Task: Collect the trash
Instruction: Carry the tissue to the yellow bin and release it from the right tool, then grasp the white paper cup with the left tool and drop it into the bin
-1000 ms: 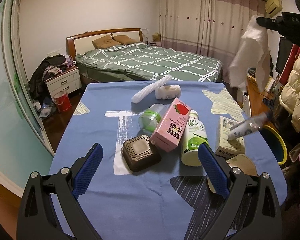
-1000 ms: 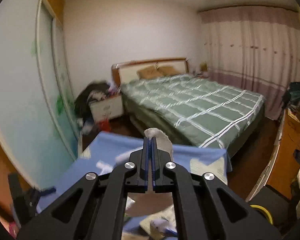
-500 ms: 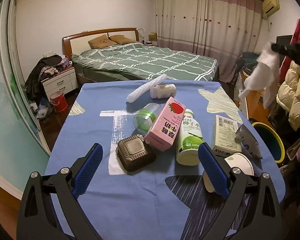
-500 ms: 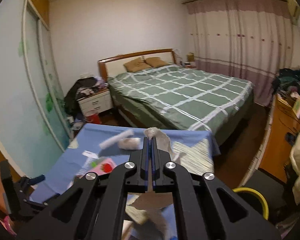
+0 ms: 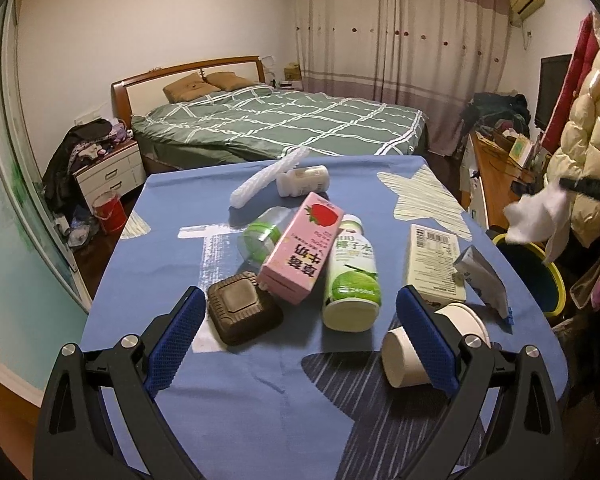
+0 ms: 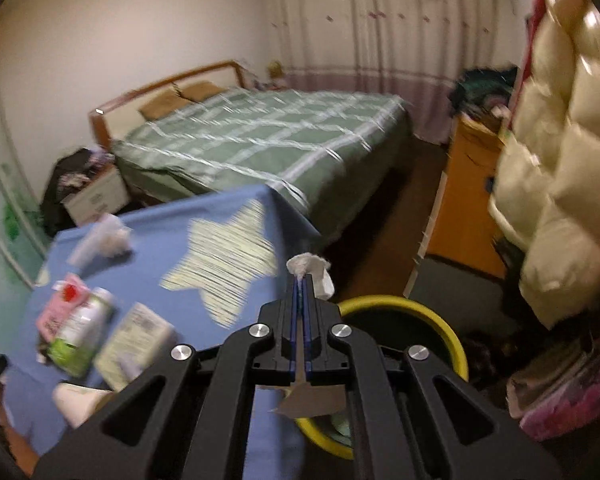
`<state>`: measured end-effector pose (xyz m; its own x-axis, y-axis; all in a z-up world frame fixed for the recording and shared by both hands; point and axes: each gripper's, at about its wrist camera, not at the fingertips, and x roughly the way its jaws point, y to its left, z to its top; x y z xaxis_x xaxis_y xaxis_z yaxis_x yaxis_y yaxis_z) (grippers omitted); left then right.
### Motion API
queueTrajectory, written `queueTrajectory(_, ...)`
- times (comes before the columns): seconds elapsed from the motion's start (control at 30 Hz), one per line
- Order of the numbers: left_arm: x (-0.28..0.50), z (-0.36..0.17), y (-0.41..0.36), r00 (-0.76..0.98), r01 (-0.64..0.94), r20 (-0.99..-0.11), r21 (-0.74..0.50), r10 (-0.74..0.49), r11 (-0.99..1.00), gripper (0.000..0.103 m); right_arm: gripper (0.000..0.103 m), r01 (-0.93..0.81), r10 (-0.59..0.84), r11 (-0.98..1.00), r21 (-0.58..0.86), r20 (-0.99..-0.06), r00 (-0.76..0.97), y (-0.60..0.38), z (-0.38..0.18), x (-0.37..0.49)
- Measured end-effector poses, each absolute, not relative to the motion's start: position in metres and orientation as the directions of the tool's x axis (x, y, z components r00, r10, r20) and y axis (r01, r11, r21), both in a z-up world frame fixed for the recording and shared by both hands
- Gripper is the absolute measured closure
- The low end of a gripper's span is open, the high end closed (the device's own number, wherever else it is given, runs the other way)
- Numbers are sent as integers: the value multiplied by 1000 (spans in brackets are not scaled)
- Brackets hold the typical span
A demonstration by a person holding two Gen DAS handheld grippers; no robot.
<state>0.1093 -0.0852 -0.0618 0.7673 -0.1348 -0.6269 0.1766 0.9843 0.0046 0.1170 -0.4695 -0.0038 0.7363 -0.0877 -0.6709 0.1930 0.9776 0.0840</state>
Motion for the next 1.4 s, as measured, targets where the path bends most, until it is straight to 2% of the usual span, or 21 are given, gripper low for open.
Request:
queueTrajectory(0.07,108,-61,-91,767,187,-626,11,-140,982,8,97,223,-112,972,71,-695,710,-480,-20,121)
queueTrajectory(0.1,107,-60,-93,767,190,-626,13,-141,982,8,89,245,-124,967,70,-711,692,-489,-30,123)
queueTrajectory(0.13,107,-60,-95,767,195,-626,16,-142,981,8,71,258,-130,964,72,-716,686,-493,-36,124)
queueTrajectory(0.2,105,-59,-99,766,203,-626,19,-146,979,8,48,294,-165,954,58,-717,677,-502,-47,122)
queueTrajectory(0.4,102,-62,-110,750,234,-637,5,-178,972,8,48,329,-192,942,57,-714,673,-513,-60,108)
queueTrajectory(0.67,90,-93,-155,672,318,-691,-56,-266,947,5,47,319,-182,946,65,-707,683,-505,-60,89)
queueTrajectory(1.0,95,-130,-192,606,303,-761,-47,-231,952,5,47,284,-135,952,113,-676,724,-494,-55,54)
queueTrajectory(1.33,104,-148,-199,604,283,-770,-32,-204,959,5,47,267,-115,954,134,-661,741,-488,-56,39)
queueTrajectory(1.37,105,-150,-199,602,280,-772,-37,-205,959,6,47,268,-115,954,134,-661,741,-488,-56,38)
queueTrajectory(1.4,106,-151,-199,600,277,-773,-41,-206,960,13,47,268,-116,954,133,-661,741,-488,-56,39)
